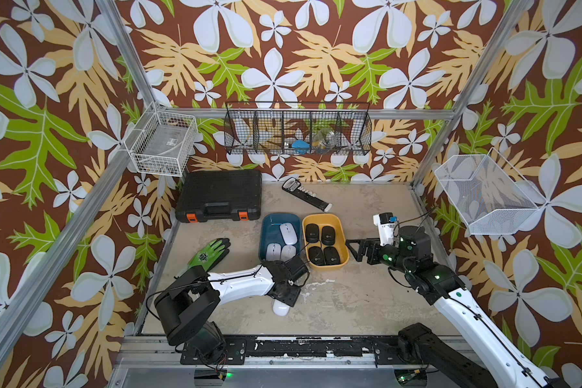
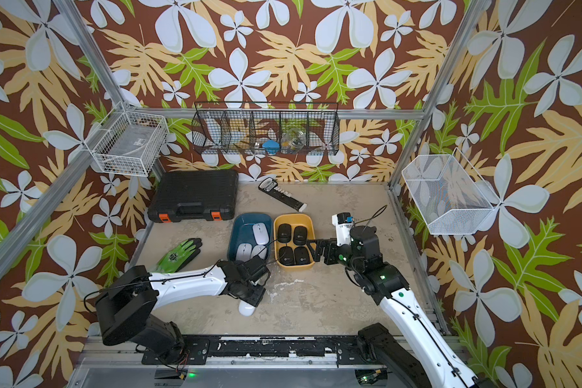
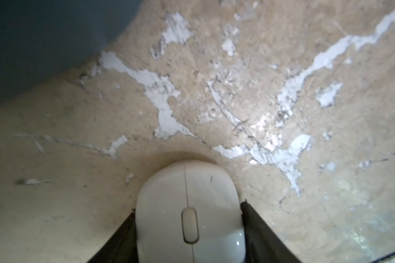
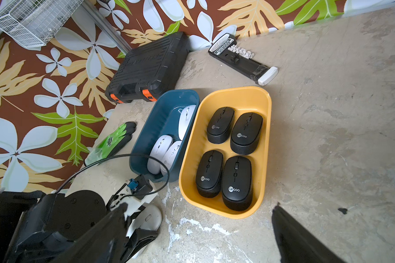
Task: Place the mice by color into the storage box
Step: Pick up the mouse from the center of the board, then place the mouse in the storage box.
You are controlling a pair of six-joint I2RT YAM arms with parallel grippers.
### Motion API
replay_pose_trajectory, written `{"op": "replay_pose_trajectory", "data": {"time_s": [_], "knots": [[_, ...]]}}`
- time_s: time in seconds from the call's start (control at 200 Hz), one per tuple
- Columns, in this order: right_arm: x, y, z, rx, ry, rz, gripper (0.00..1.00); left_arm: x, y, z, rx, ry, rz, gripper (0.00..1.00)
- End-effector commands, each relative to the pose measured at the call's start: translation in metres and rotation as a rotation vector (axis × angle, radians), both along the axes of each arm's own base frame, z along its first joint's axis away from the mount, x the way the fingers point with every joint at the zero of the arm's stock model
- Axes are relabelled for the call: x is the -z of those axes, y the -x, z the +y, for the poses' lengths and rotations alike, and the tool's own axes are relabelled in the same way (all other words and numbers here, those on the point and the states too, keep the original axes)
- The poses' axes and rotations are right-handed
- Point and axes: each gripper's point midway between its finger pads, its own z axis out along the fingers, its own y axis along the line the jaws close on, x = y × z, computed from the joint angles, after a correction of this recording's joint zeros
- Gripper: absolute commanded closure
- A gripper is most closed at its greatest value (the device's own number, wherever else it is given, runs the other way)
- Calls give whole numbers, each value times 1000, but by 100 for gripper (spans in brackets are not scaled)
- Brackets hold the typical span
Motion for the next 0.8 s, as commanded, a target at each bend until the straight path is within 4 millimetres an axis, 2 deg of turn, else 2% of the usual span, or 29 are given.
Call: {"op": "replay_pose_trajectory", "data": {"time_s": [0.0,0.22,0.345,0.445,0.586,0.706,0.796], "knots": [[-1,-3,1,3,-7,-10,0,-14,11,-8,-9,60,57,41],[2,-4,2,3,-7,-1,0,-68,0,-32,-27,216,3,46],[3,-4,2,0,-8,2,0,-101,-19,-40,-65,306,-39,48],[3,-4,3,-3,-10,6,0,-126,-48,-34,-118,342,-97,48],[5,-6,4,-7,-7,13,0,-148,-100,-17,-193,320,-183,49],[8,-6,4,-10,-2,19,0,-150,-145,4,-273,260,-245,49],[12,-7,5,-12,4,26,0,-141,-176,20,-338,227,-269,50]]}}
